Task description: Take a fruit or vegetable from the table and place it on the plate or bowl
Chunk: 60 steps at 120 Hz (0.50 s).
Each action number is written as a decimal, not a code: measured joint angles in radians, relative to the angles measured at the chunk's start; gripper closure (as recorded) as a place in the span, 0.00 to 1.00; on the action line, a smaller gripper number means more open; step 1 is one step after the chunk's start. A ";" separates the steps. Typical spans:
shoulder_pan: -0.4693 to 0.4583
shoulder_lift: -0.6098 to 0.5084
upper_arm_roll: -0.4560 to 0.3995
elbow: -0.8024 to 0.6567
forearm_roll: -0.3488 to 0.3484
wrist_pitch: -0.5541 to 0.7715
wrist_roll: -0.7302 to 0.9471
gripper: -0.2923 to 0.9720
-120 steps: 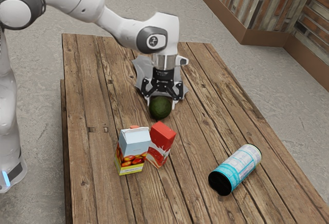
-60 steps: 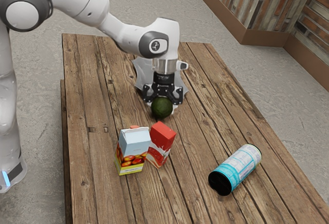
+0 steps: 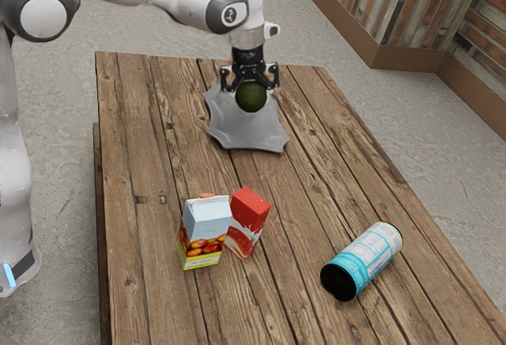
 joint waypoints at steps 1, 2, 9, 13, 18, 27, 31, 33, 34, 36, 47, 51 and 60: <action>0.003 0.003 0.000 0.004 0.000 0.000 0.000 0.41; 0.007 0.006 0.000 0.007 0.000 0.000 0.000 0.40; 0.027 0.016 0.001 0.019 -0.008 0.001 0.002 0.33; 0.037 0.013 0.002 0.021 -0.011 0.001 0.003 0.32; 0.044 0.004 0.008 0.020 -0.014 0.000 0.004 0.30; 0.052 -0.026 0.012 0.015 -0.016 -0.001 0.005 0.27; 0.048 -0.036 0.013 0.012 -0.017 -0.001 0.006 0.26; 0.044 -0.040 0.013 0.011 -0.017 -0.002 0.006 0.26; 0.041 -0.042 0.013 0.010 -0.017 -0.002 0.007 0.26; 0.033 -0.047 0.014 0.009 -0.016 -0.001 0.007 0.25; 0.031 -0.094 -0.084 0.079 0.016 -0.018 -0.116 0.24; -0.029 -0.113 -0.143 0.150 0.038 -0.063 -0.205 0.24; -0.097 -0.137 -0.196 0.219 0.034 -0.158 -0.372 0.24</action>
